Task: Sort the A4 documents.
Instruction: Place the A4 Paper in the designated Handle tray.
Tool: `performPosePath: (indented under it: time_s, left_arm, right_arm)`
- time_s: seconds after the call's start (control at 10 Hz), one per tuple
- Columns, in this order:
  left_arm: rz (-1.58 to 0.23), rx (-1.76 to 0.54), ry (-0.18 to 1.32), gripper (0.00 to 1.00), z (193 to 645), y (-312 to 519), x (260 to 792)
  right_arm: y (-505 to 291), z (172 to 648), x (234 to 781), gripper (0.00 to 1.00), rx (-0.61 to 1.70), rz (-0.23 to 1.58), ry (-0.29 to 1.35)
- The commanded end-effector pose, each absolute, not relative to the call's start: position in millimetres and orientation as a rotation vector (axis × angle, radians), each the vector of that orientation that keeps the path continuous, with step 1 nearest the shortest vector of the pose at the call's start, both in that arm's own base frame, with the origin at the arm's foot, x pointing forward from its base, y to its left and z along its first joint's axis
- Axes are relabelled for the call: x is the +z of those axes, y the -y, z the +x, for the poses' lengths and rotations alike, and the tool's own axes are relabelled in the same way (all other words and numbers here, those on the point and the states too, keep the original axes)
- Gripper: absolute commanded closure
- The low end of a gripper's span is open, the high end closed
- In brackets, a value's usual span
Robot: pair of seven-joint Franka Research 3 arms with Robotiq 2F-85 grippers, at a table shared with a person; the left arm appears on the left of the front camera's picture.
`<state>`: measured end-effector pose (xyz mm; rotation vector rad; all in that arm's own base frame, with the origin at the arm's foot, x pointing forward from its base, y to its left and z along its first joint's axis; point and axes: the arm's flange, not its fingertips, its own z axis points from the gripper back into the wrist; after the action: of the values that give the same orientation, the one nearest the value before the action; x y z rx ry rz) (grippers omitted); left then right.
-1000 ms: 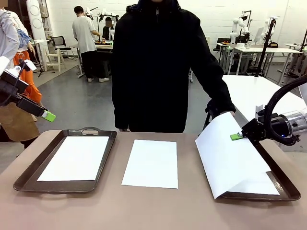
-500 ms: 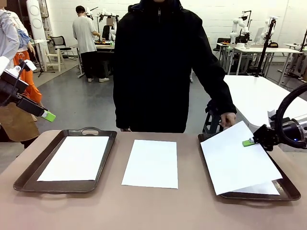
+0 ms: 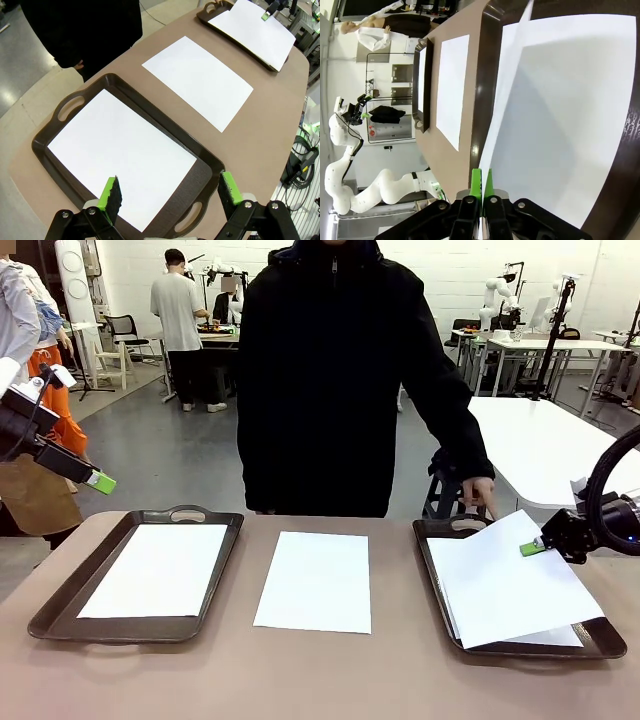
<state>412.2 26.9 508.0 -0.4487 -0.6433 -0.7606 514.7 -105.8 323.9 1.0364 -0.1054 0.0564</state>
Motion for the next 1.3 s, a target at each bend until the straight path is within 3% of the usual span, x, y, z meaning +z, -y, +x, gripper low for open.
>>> performPosePath:
  time_s: [0.0,1.2]
  left_arm:
    - [-0.436,-0.771,0.639,0.0,411,-27,507]
    - [-0.436,-0.771,0.639,0.0,411,-27,507]
  right_arm:
    - [108,524,320,0.99,0.043,1.007,0.076]
    - [113,546,298,0.99,0.015,0.903,0.076]
